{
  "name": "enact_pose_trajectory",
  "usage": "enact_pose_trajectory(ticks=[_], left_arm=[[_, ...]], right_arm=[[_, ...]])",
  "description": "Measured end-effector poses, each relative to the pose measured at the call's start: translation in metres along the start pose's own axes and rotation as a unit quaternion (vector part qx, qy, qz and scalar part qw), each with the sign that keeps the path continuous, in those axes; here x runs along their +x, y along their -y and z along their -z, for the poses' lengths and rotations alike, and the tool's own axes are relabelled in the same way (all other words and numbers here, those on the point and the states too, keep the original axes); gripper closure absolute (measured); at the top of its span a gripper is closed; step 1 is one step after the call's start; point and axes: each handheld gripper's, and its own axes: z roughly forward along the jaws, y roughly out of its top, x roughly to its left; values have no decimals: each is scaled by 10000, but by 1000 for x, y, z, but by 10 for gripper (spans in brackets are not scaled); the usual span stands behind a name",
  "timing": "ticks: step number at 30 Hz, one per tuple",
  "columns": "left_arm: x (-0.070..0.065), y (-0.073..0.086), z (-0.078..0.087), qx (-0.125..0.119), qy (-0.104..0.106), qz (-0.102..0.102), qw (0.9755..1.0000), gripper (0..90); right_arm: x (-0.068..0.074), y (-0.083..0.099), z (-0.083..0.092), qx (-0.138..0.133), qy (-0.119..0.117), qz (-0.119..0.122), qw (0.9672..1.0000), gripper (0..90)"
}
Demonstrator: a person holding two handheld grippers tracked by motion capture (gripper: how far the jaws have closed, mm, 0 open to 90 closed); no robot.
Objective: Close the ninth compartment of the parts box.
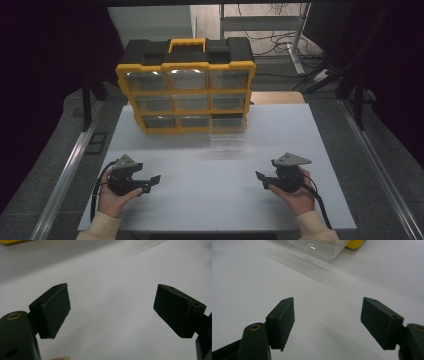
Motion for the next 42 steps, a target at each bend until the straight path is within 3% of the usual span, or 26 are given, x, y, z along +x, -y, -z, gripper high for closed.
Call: enact_pose_trajectory(ticks=[11, 12, 24, 34, 42], left_arm=[[-4, 1, 5, -10, -63, -19, 10000, 139], [-4, 2, 6, -10, -72, -18, 10000, 139], [-1, 3, 2, 79, -71, 35, 9999, 140], [2, 4, 2, 81, -108, 74, 9999, 141], [2, 4, 2, 84, -120, 72, 9999, 141]], right_arm=[[18, -8, -12, 10, -110, -12, 9999, 471], [20, -9, -12, -5, -93, -26, 10000, 544], [25, -18, -18, -128, -208, -160, 9996, 874], [34, -23, -26, -68, -279, -92, 9995, 900], [44, -32, -44, -75, -345, -40, 9994, 900]])
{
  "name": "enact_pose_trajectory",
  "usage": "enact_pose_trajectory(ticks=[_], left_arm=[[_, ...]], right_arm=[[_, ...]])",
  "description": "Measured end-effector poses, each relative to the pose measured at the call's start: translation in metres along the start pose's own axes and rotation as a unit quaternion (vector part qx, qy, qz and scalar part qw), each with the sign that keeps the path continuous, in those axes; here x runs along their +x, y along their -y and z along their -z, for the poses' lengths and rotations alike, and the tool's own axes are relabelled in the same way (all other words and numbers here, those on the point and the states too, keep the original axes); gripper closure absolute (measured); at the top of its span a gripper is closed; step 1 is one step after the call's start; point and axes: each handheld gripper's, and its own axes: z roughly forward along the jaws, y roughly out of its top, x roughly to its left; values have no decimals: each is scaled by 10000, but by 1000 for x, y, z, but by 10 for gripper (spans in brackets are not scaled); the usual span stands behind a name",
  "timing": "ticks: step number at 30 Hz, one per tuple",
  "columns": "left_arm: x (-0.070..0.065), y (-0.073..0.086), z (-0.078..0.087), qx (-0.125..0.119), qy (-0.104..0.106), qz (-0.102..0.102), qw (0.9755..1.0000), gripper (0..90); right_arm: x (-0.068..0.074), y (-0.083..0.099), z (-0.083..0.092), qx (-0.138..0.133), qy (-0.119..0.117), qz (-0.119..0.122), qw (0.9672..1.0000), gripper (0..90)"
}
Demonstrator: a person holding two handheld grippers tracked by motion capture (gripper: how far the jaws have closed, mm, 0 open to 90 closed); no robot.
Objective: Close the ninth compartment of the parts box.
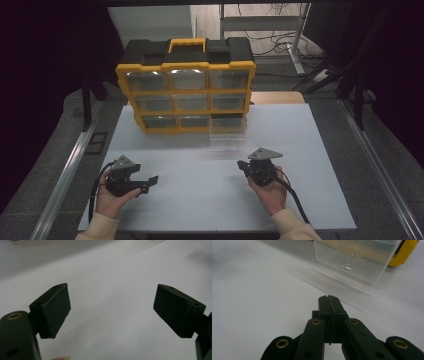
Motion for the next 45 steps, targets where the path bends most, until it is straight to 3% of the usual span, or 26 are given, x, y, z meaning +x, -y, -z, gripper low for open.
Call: enact_pose_trajectory(ticks=[14, 33, 45], left_arm=[[-3, -2, 1, -47, 48, -12, 10000, 142], [-7, -1, 0, -1, 68, -55, 10000, 141], [-4, 0, 0, 15, 36, -34, 10000, 141]], right_arm=[[7, -10, -27, 54, -188, 137, 9997, 900], [10, -12, -27, 43, -234, 204, 9995, 900], [7, -17, -34, -22, -147, 92, 9998, 900]])
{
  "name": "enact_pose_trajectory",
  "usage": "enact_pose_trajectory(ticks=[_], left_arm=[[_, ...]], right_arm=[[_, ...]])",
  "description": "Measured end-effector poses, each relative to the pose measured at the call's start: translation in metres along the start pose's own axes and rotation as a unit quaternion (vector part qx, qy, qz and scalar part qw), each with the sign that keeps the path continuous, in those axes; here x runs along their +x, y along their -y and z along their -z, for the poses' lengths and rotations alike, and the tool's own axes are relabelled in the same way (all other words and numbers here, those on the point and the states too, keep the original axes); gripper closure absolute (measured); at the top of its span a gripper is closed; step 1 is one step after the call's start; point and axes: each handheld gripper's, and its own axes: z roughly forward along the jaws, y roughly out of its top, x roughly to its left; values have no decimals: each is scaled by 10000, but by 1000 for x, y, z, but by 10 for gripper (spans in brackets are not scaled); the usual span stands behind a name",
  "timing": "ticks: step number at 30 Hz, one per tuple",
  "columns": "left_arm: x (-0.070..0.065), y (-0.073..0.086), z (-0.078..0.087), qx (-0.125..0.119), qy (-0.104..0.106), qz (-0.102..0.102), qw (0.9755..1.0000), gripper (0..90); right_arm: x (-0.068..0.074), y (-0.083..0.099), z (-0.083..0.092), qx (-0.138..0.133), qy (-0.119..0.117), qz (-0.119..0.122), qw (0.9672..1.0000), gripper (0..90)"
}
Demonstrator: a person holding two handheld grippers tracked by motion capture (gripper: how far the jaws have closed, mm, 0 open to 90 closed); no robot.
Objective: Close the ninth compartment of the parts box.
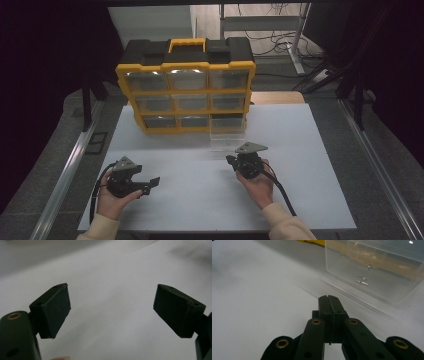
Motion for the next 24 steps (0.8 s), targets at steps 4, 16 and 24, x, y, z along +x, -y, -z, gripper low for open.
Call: enact_pose_trajectory(ticks=[4, 16, 24], left_arm=[[1, 1, 1, -8, -7, 27, 10000, 141], [3, 2, 6, -52, -60, 38, 10000, 141], [0, 0, 4, -40, -30, 5, 10000, 141]], right_arm=[[-5, -6, -10, -46, 71, -40, 10000, 900], [-15, -15, -31, -41, 275, -164, 9995, 900], [-21, -18, -37, -69, 383, -275, 9989, 900]])
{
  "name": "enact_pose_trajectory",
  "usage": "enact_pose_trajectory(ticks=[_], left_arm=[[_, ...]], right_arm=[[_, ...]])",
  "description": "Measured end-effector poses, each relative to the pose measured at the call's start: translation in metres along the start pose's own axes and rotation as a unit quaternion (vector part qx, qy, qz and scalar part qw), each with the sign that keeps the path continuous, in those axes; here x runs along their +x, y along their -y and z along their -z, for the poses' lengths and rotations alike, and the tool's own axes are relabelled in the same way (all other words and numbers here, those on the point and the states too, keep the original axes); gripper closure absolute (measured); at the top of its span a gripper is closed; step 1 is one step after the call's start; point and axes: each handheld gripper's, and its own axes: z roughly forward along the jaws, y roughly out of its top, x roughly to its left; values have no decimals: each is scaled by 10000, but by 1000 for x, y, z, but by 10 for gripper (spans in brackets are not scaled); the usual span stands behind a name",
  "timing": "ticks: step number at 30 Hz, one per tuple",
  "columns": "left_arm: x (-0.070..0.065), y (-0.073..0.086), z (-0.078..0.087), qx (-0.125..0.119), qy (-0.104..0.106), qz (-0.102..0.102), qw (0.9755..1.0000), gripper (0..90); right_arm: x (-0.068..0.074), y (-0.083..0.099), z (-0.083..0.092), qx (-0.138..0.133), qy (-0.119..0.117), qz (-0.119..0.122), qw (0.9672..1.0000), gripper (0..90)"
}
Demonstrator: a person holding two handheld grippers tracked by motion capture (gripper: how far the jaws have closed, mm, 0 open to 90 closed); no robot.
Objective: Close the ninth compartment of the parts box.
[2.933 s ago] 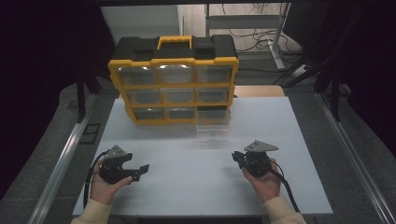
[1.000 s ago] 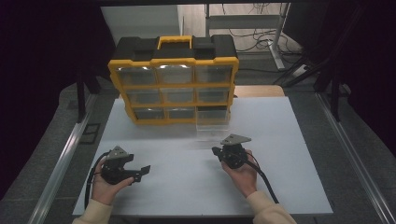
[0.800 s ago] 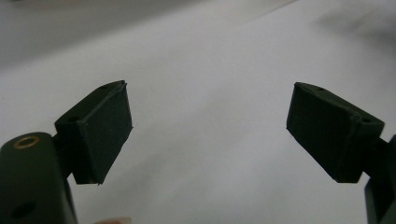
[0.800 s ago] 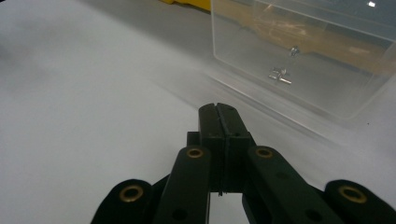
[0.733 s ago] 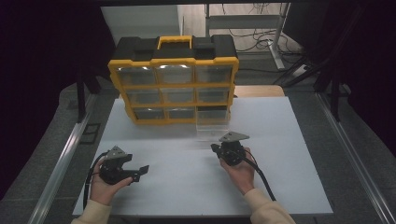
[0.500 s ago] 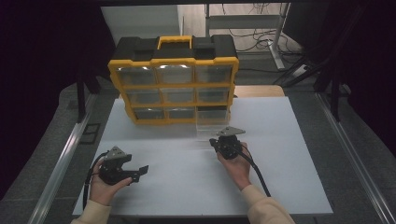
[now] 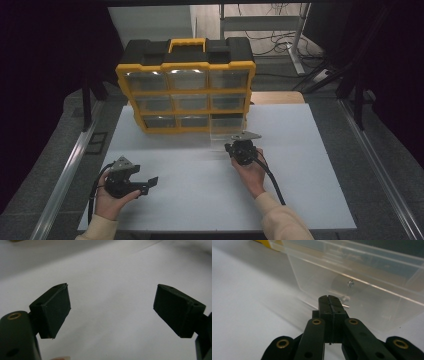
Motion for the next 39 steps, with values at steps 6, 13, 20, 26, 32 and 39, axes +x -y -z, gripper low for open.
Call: enact_pose_trajectory(ticks=[6, 13, 20, 26, 32, 39], left_arm=[[1, 0, -1, 7, -2, 13, 10000, 141], [2, 0, 1, -51, 44, 61, 10000, 142], [1, 0, 1, -48, 60, 44, 10000, 142], [1, 0, 0, -24, 54, 37, 10000, 142], [0, 1, -2, -9, 73, 16, 10000, 142], [-1, 1, -4, 6, 81, -36, 10000, 142]], right_arm=[[0, -3, -6, -3, 4, -31, 10000, 900], [-1, -4, -13, -1, 55, -57, 10000, 900], [-7, -7, -16, -37, 96, -138, 9999, 900], [-13, -8, -20, -39, 139, -241, 9996, 900], [-17, -12, -25, -34, 189, -254, 9995, 900], [-22, -15, -32, -30, 263, -253, 9993, 900]])
